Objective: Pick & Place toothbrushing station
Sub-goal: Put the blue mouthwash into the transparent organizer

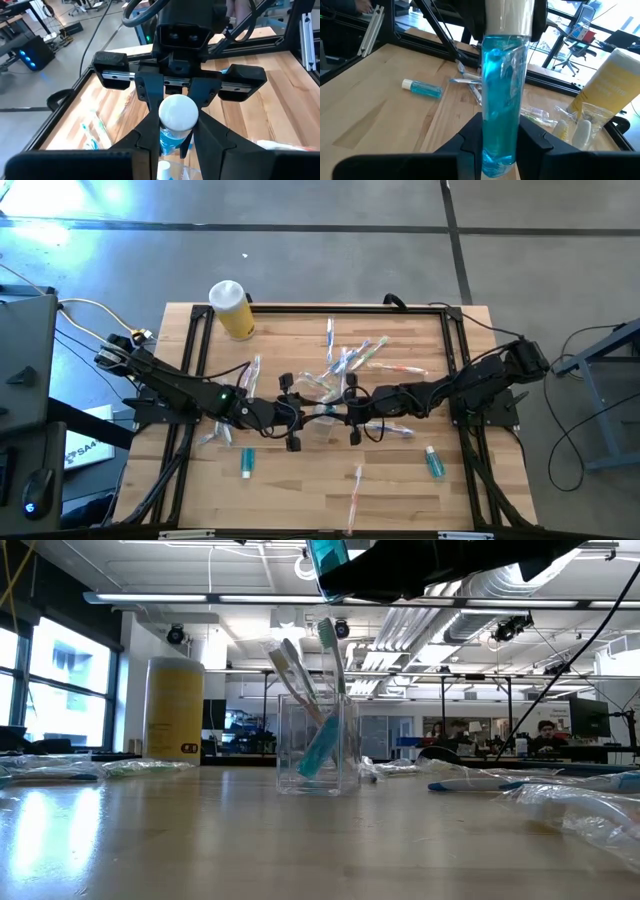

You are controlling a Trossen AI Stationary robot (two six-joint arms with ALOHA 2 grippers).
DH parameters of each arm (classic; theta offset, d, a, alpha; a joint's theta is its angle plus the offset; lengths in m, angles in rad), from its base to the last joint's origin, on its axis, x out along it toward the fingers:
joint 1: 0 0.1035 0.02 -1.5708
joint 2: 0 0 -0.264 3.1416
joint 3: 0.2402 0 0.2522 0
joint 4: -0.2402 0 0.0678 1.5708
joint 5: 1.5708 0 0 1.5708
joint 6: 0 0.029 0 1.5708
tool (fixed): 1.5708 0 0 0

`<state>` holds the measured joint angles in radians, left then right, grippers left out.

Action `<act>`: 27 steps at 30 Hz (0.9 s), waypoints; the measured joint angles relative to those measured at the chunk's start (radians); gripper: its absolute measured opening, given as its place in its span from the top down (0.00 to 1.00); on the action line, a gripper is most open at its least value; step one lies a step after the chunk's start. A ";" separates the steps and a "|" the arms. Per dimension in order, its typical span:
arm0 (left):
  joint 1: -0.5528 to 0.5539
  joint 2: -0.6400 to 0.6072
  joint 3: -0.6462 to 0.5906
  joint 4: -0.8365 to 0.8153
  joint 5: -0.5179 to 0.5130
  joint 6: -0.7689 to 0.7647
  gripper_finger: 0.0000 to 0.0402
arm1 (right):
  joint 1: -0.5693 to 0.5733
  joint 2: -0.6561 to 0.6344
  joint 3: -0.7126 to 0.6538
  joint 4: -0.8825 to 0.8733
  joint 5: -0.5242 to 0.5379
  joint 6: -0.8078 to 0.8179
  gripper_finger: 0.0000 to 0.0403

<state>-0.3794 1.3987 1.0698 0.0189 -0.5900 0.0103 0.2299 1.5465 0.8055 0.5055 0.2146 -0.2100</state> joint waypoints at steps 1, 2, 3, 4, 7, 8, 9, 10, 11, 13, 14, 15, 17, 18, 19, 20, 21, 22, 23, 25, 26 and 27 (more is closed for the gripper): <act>0.000 0.000 0.000 0.000 -0.001 -0.004 0.80 | -0.002 0.000 0.000 0.000 -0.002 0.000 0.83; 0.000 0.000 0.000 0.000 -0.002 -0.008 0.80 | -0.004 0.000 0.000 0.000 -0.004 0.000 0.83; 0.000 0.000 0.000 0.000 -0.003 -0.012 0.80 | -0.004 0.000 0.000 -0.001 -0.004 0.000 0.83; 0.000 0.000 0.000 0.000 -0.003 -0.012 0.80 | -0.004 0.000 0.000 -0.003 0.000 0.000 0.82; 0.000 0.000 0.000 0.000 -0.012 -0.016 0.80 | 0.000 0.000 0.001 -0.023 0.076 0.000 0.67; 0.000 0.000 0.000 0.001 -0.015 -0.019 0.80 | 0.004 0.000 0.000 -0.042 0.112 0.002 0.60; 0.000 0.000 0.000 0.000 -0.015 -0.027 0.80 | 0.008 -0.003 -0.001 -0.057 0.150 0.007 0.54; 0.000 0.000 0.000 -0.007 -0.015 -0.038 0.80 | 0.016 -0.011 -0.001 -0.083 0.189 0.014 0.47; 0.000 0.000 0.000 -0.018 -0.014 -0.049 0.80 | 0.024 -0.020 -0.001 -0.104 0.227 0.020 0.41; 0.002 -0.010 0.000 -0.063 0.019 -0.084 0.80 | 0.040 -0.035 -0.001 -0.154 0.287 0.029 0.30; 0.001 -0.016 0.000 -0.098 0.040 -0.104 0.80 | 0.050 -0.040 -0.001 -0.188 0.317 0.043 0.26; 0.000 -0.016 0.000 -0.120 0.058 -0.130 0.80 | 0.058 -0.045 -0.001 -0.211 0.341 0.056 0.22; -0.002 -0.016 -0.001 -0.175 0.063 -0.172 0.80 | 0.071 -0.050 -0.001 -0.251 0.384 0.076 0.16; -0.002 -0.017 -0.001 -0.198 0.062 -0.191 0.80 | 0.077 -0.050 -0.001 -0.270 0.406 0.082 0.14; -0.001 -0.017 -0.001 -0.206 0.062 -0.207 0.80 | 0.082 -0.050 -0.001 -0.284 0.426 0.085 0.13; -0.001 -0.018 -0.001 -0.215 0.061 -0.224 0.80 | 0.088 -0.050 -0.001 -0.297 0.444 0.086 0.12; 0.000 -0.019 -0.001 -0.226 0.060 -0.232 0.80 | 0.093 -0.050 -0.001 -0.306 0.460 0.087 0.11; 0.000 -0.019 -0.001 -0.232 0.058 -0.238 0.80 | 0.096 -0.050 -0.001 -0.311 0.466 0.087 0.11; 0.000 -0.019 -0.002 -0.231 0.058 -0.244 0.80 | 0.098 -0.050 -0.001 -0.320 0.467 0.092 0.11; 0.000 -0.019 -0.010 -0.217 0.057 -0.244 0.80 | 0.097 -0.050 -0.001 -0.329 0.466 0.101 0.12; 0.005 -0.019 -0.017 -0.208 0.055 -0.244 0.80 | 0.096 -0.050 -0.001 -0.329 0.467 0.103 0.13; 0.011 -0.019 -0.022 -0.206 0.054 -0.244 0.80 | 0.095 -0.050 -0.001 -0.330 0.468 0.104 0.14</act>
<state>-0.3685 1.3792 1.0481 -0.1868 -0.5363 -0.2338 0.3254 1.4963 0.8047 0.1759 0.6827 -0.1062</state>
